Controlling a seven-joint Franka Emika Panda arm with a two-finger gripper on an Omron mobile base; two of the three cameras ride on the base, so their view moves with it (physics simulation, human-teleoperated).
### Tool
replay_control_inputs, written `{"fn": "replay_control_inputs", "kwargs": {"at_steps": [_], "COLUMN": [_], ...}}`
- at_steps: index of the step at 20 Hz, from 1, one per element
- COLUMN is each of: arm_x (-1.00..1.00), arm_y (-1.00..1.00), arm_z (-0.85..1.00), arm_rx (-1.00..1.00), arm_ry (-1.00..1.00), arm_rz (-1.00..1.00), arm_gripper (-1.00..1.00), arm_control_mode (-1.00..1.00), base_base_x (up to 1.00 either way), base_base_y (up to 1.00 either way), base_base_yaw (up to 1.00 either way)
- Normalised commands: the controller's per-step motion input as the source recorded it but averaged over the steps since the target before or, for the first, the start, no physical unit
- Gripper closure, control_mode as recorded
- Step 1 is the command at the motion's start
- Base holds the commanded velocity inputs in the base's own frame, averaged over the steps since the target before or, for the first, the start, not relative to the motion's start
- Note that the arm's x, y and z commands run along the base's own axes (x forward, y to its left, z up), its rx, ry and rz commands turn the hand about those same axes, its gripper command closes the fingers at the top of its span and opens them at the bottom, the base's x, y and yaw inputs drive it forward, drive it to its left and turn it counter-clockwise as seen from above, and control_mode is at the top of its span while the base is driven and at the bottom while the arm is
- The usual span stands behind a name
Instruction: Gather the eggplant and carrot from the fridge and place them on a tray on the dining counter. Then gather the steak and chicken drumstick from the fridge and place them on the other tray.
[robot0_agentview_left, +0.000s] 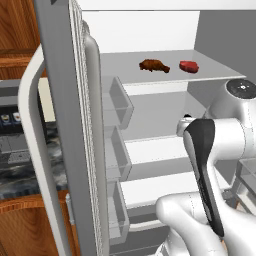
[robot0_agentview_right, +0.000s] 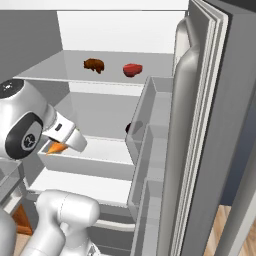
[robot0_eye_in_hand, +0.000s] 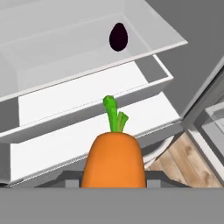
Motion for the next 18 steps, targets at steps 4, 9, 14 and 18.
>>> {"fn": "replay_control_inputs", "kwargs": {"at_steps": [4, 9, 14, 18], "arm_x": [-0.11, 0.00, 0.00, 0.00], "arm_y": [0.01, 0.00, 0.00, 0.00], "arm_z": [-0.02, 0.00, 0.00, 0.00], "arm_rx": [0.00, 0.00, 0.00, 0.00], "arm_ry": [0.00, 0.00, 0.00, 0.00], "arm_rz": [0.00, 0.00, 0.00, 0.00], "arm_gripper": [1.00, 1.00, 1.00, 1.00], "arm_control_mode": [1.00, 1.00, 1.00, 1.00], "base_base_x": [-0.18, -0.85, -0.98, -0.88], "base_base_y": [0.01, 0.01, 0.00, 0.00], "base_base_yaw": [0.02, 0.02, -0.04, -0.14]}}
